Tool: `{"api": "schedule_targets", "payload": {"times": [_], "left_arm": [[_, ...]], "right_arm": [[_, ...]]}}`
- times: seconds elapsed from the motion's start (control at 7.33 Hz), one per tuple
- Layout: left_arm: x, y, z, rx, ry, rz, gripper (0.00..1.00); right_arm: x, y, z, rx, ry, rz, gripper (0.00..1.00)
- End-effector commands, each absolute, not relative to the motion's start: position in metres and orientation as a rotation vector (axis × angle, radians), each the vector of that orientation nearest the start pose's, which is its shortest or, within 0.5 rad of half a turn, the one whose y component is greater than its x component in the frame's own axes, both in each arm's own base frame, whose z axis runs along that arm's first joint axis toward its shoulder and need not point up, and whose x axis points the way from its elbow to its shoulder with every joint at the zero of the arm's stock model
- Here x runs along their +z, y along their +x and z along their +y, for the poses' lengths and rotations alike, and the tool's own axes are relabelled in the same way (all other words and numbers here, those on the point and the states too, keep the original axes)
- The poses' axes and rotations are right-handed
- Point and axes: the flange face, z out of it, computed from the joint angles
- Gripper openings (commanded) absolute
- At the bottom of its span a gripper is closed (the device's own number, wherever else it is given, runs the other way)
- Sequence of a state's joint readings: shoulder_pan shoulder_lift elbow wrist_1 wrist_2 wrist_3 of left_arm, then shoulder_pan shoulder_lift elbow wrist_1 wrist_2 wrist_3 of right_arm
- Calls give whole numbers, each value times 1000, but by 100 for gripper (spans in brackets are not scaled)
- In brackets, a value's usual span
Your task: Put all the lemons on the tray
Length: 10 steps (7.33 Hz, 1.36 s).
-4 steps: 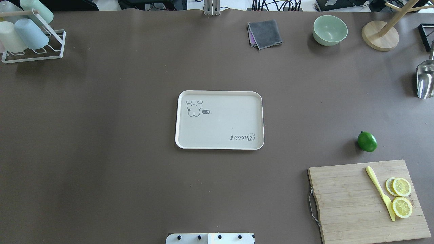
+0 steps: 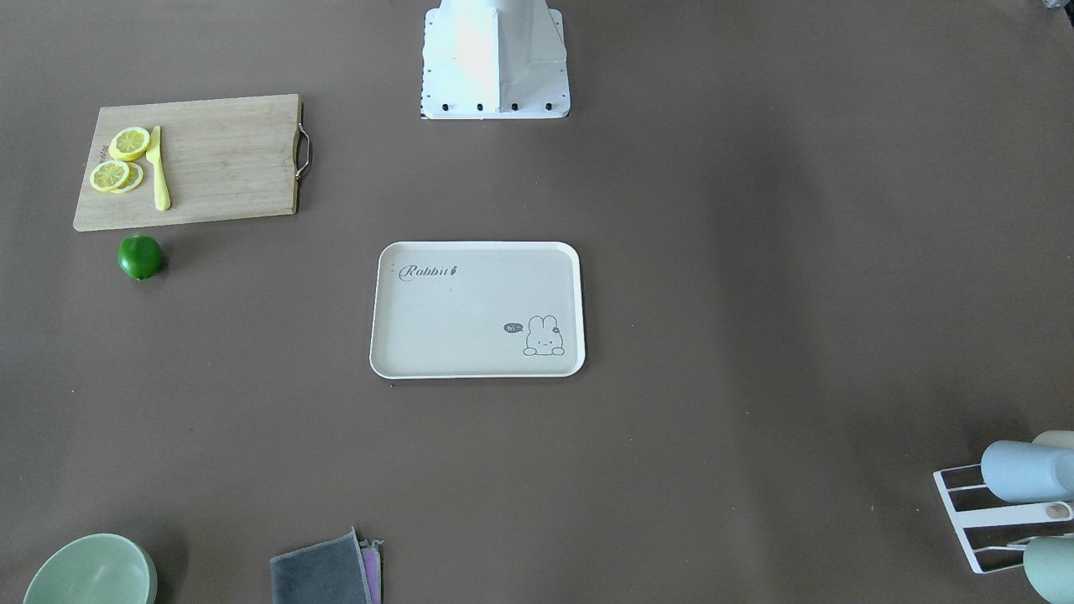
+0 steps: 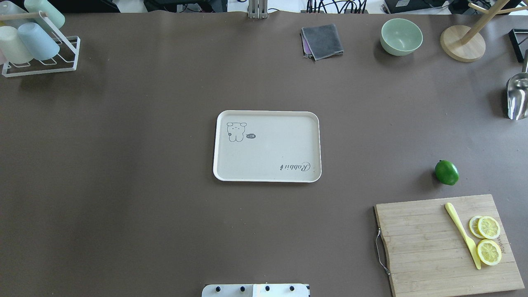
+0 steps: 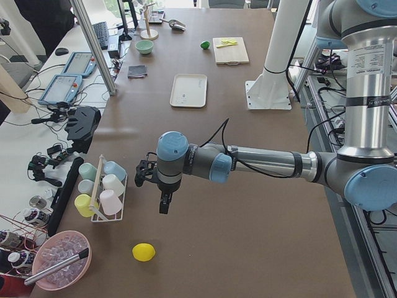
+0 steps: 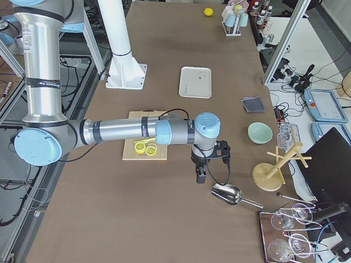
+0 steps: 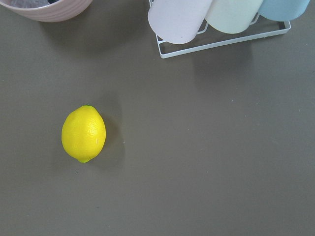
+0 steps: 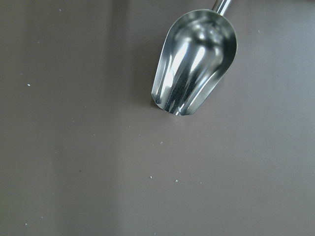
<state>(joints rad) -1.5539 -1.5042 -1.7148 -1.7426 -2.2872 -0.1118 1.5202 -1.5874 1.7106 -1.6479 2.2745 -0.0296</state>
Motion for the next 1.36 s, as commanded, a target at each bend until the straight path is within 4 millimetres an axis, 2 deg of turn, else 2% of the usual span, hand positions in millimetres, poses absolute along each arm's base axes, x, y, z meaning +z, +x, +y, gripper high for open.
{"api": "schedule_targets", "payload": {"times": [0.0, 1.23], "left_arm": [[606, -60, -479, -3, 188, 726, 98], [612, -59, -480, -6, 176, 726, 98]], "right_arm": [[611, 44, -487, -93, 37, -705, 100], [608, 44, -489, -93, 40, -711, 100]]}}
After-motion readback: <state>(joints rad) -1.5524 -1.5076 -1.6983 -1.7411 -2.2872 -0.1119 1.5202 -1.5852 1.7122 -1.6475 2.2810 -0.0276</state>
